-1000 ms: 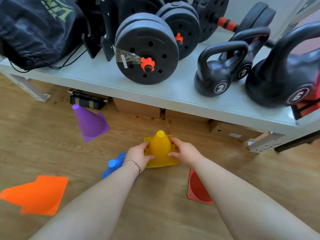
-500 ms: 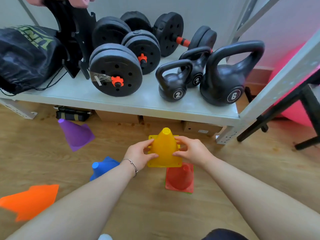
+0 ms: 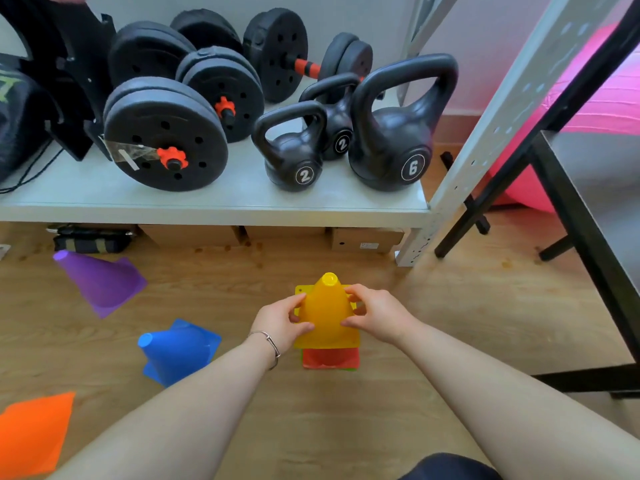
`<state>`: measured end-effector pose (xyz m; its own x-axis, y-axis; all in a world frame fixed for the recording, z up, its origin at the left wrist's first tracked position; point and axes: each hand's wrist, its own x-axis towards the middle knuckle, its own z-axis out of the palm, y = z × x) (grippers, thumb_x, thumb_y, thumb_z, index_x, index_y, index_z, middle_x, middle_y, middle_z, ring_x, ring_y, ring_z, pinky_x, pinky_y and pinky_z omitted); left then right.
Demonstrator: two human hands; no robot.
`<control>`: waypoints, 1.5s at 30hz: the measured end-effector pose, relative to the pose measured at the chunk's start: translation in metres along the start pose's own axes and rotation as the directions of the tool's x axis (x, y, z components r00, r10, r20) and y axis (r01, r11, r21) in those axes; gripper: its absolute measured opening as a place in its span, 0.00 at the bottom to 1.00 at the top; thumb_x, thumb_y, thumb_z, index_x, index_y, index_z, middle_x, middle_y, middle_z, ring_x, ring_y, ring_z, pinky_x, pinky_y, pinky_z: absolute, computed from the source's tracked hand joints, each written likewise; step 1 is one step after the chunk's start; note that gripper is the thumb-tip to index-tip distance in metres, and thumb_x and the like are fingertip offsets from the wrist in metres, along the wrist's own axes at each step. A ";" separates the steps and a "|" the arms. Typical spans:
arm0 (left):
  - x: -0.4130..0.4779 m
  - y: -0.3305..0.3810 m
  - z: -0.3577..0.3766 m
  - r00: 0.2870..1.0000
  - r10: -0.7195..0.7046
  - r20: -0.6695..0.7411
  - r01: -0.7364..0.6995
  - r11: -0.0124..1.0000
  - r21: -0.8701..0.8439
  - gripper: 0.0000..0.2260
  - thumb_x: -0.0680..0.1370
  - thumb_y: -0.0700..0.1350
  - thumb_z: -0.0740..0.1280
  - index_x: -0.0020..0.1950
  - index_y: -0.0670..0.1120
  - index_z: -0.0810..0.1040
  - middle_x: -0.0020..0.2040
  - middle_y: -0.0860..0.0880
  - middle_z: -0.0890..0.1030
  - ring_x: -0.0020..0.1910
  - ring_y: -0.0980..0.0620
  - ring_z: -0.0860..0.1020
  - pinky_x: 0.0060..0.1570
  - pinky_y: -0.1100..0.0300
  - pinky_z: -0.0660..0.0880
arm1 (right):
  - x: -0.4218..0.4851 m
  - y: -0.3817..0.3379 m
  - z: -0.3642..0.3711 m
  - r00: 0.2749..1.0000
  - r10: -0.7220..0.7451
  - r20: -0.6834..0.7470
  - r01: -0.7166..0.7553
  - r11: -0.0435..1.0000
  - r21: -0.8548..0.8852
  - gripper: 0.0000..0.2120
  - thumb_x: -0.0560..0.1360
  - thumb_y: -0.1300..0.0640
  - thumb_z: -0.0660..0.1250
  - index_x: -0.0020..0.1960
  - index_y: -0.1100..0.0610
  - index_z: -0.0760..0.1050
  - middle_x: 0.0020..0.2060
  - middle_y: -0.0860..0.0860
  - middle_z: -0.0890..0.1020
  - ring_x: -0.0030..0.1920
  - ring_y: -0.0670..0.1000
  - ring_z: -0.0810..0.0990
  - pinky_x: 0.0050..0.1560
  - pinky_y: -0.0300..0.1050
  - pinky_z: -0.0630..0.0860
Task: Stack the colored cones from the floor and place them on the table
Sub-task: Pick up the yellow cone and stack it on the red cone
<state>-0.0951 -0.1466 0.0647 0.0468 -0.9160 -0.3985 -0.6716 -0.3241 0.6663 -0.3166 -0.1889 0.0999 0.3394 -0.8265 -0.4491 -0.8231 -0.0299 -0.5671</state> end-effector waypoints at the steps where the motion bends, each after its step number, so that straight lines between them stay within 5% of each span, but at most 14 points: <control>1: 0.000 -0.001 0.004 1.000 -0.005 0.005 0.005 1.000 -0.002 0.31 0.67 0.52 0.76 0.70 0.57 0.72 0.56 0.53 0.81 0.50 0.54 0.80 0.54 0.56 0.78 | 0.001 0.002 0.002 1.000 0.008 0.004 -0.008 1.000 -0.005 0.34 0.69 0.46 0.76 0.72 0.49 0.67 0.65 0.52 0.78 0.59 0.53 0.80 0.59 0.50 0.78; 26: 0.032 -0.036 0.052 0.985 -0.054 0.163 0.052 0.999 0.016 0.30 0.68 0.48 0.76 0.69 0.54 0.72 0.62 0.53 0.80 0.54 0.55 0.81 0.55 0.59 0.77 | 0.031 0.057 0.064 0.989 0.125 0.080 -0.127 0.992 0.024 0.34 0.68 0.48 0.77 0.69 0.51 0.67 0.64 0.54 0.78 0.59 0.55 0.80 0.59 0.52 0.79; 39: 0.035 -0.051 0.069 0.978 -0.091 0.190 0.093 0.996 -0.006 0.28 0.68 0.45 0.77 0.67 0.52 0.74 0.62 0.53 0.79 0.52 0.55 0.81 0.45 0.65 0.75 | 0.036 0.068 0.083 0.992 0.103 0.070 -0.103 0.995 0.007 0.33 0.67 0.51 0.79 0.67 0.55 0.68 0.62 0.56 0.79 0.58 0.55 0.81 0.58 0.51 0.78; 42: 0.037 -0.053 0.071 0.976 -0.099 0.195 0.093 0.995 0.042 0.26 0.69 0.46 0.76 0.65 0.50 0.73 0.61 0.52 0.79 0.53 0.53 0.81 0.47 0.63 0.75 | 0.035 0.068 0.083 0.993 0.093 0.079 -0.089 0.994 -0.057 0.33 0.68 0.49 0.78 0.68 0.55 0.67 0.62 0.56 0.79 0.58 0.56 0.80 0.57 0.50 0.77; 45: 0.035 -0.054 0.071 0.976 -0.109 0.190 0.078 0.983 0.163 0.28 0.70 0.51 0.74 0.67 0.49 0.69 0.62 0.49 0.78 0.56 0.49 0.80 0.54 0.58 0.76 | 0.032 0.065 0.076 0.994 0.056 0.096 -0.023 0.948 -0.318 0.30 0.72 0.46 0.73 0.68 0.55 0.66 0.59 0.57 0.78 0.56 0.61 0.79 0.52 0.52 0.77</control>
<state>-0.1095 -0.1444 -0.0300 -0.0219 -0.8135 -0.5812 -0.7776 -0.3515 0.5213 -0.3247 -0.1748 -0.0044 0.3348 -0.7693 -0.5442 -0.9327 -0.1883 -0.3077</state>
